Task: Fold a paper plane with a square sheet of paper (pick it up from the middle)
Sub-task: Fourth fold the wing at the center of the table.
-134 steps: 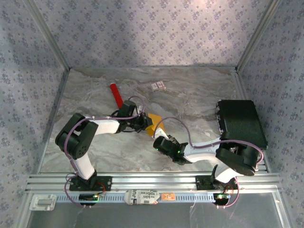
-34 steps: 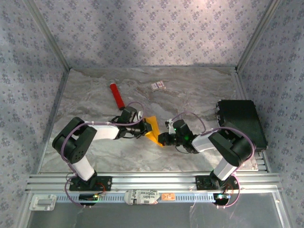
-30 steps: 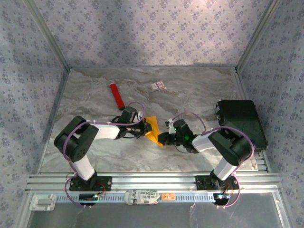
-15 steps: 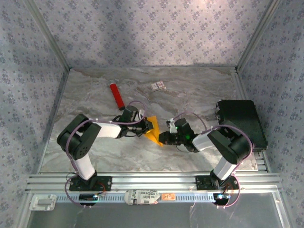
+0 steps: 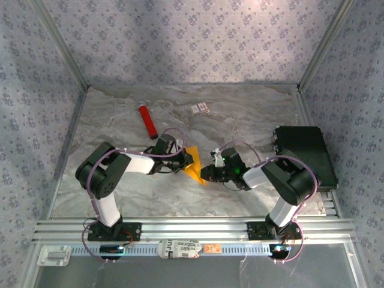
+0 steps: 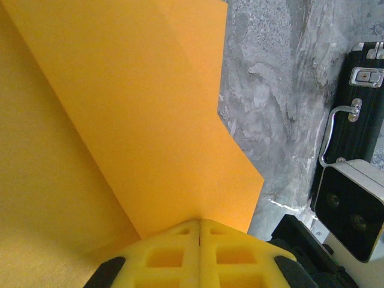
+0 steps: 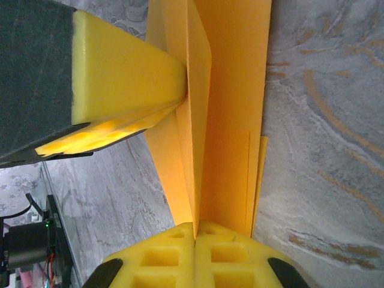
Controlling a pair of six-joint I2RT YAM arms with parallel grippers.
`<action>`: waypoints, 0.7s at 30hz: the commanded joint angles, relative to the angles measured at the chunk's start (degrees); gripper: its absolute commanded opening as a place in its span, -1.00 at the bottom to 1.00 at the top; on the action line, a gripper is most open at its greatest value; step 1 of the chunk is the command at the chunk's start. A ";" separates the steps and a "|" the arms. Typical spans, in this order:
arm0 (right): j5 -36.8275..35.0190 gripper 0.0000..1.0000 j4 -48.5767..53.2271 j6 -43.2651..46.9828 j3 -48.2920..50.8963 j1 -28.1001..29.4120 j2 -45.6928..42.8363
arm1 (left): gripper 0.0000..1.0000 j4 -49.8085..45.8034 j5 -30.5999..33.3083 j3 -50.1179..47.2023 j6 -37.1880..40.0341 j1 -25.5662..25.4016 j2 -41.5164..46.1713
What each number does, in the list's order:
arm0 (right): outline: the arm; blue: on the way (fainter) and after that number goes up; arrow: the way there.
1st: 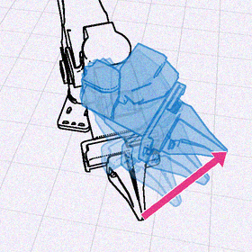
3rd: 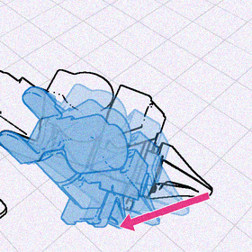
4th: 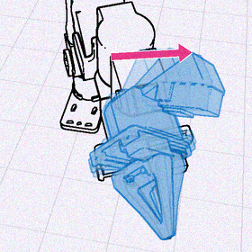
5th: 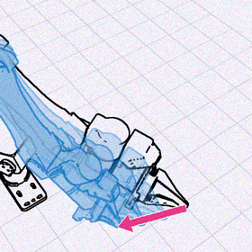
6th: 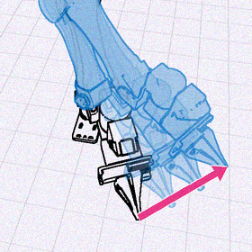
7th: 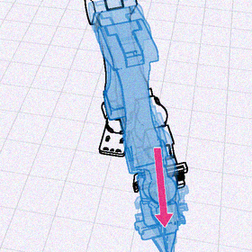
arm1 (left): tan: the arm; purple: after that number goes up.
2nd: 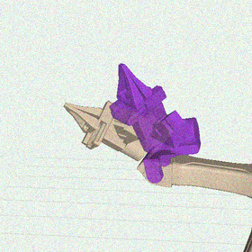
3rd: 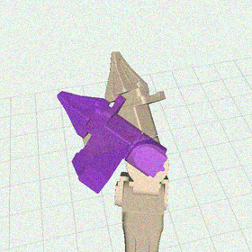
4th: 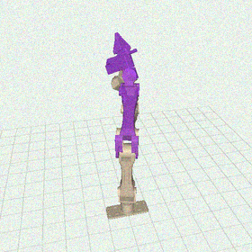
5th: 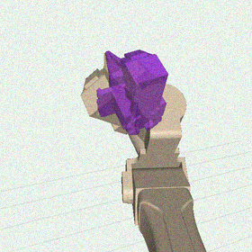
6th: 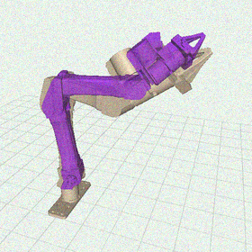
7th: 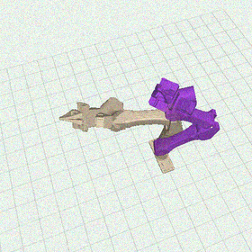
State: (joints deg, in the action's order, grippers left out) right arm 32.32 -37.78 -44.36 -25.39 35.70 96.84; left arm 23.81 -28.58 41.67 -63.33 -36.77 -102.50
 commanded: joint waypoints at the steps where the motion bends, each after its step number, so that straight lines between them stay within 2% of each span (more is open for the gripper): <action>1: 1.06 -0.88 6.59 -0.31 -0.61 -0.12 2.39 | -0.89 0.62 1.40 1.48 0.37 -0.08 -0.98; 21: 2.18 -0.88 8.55 -1.70 -1.17 -1.47 3.10 | -0.89 -0.03 2.21 2.71 0.84 -0.08 -3.40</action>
State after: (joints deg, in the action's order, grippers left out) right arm 35.48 -35.46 -45.69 -26.85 34.26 97.78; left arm 23.81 -27.35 43.27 -63.29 -36.77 -104.84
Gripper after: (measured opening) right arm 0.061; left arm 0.058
